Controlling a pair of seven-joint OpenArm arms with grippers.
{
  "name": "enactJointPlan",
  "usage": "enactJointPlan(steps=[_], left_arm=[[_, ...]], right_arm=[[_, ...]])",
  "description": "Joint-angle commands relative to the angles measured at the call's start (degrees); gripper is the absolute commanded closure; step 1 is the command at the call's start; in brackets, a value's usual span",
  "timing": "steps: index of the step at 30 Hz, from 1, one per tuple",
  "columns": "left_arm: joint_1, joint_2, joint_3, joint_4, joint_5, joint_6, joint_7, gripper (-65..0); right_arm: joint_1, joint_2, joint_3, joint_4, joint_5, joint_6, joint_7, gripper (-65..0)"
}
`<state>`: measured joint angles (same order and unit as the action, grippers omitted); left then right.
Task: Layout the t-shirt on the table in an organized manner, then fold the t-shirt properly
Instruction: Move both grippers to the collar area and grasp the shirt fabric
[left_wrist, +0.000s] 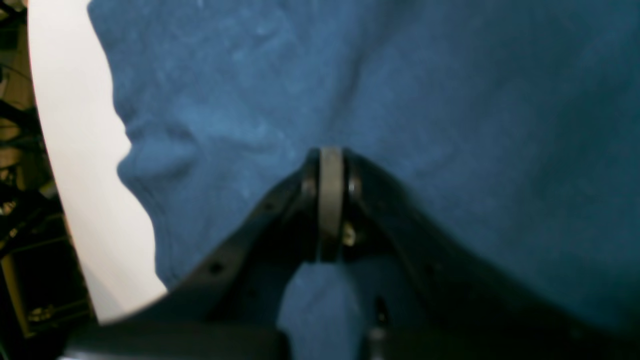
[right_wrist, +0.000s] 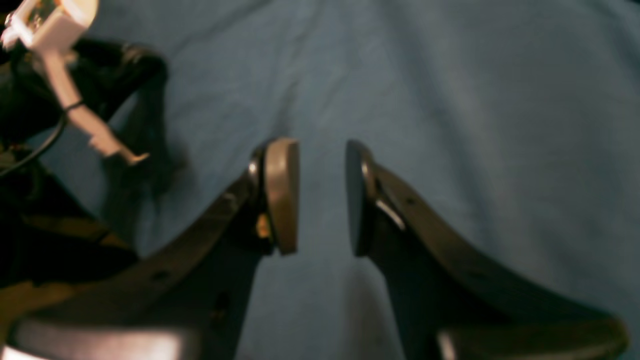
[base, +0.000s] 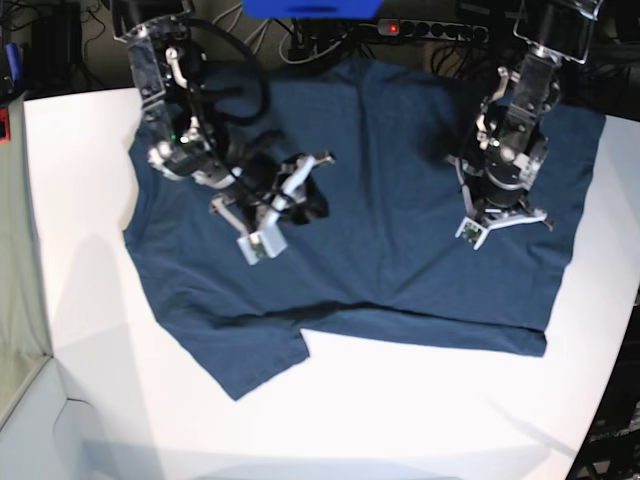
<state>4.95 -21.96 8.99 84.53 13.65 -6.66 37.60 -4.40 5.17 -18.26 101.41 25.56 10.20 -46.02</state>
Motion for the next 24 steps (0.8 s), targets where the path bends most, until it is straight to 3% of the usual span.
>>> enactJointPlan(steps=[1, 7, 10, 16, 24], left_arm=[[1.5, -0.5, 0.1, 0.6, -0.5, -0.6, 1.2, 0.0], [13.5, -0.3, 1.1, 10.6, -0.8, -0.6, 1.3, 0.0], [18.0, -0.3, 3.4, 18.2, -0.5, -0.6, 4.5, 0.0], [18.5, -0.3, 5.6, 27.7, -0.8, -0.6, 15.3, 0.0], [17.6, -0.7, 5.1, 30.8, -0.5, -0.6, 18.0, 0.0]], right_arm=[[1.6, -0.6, -0.9, -0.4, 0.5, 0.0, 1.3, -17.3], [4.4, -1.5, -3.7, -6.3, 0.5, 0.0, 1.4, -17.3], [5.2, -1.5, -5.4, -7.6, 0.5, 0.0, 1.5, -17.3], [5.0, -2.7, -7.5, -9.1, 0.4, 0.0, 3.6, -17.3], [5.0, -2.3, -8.3, -15.4, 0.4, 0.0, 6.0, -17.3]])
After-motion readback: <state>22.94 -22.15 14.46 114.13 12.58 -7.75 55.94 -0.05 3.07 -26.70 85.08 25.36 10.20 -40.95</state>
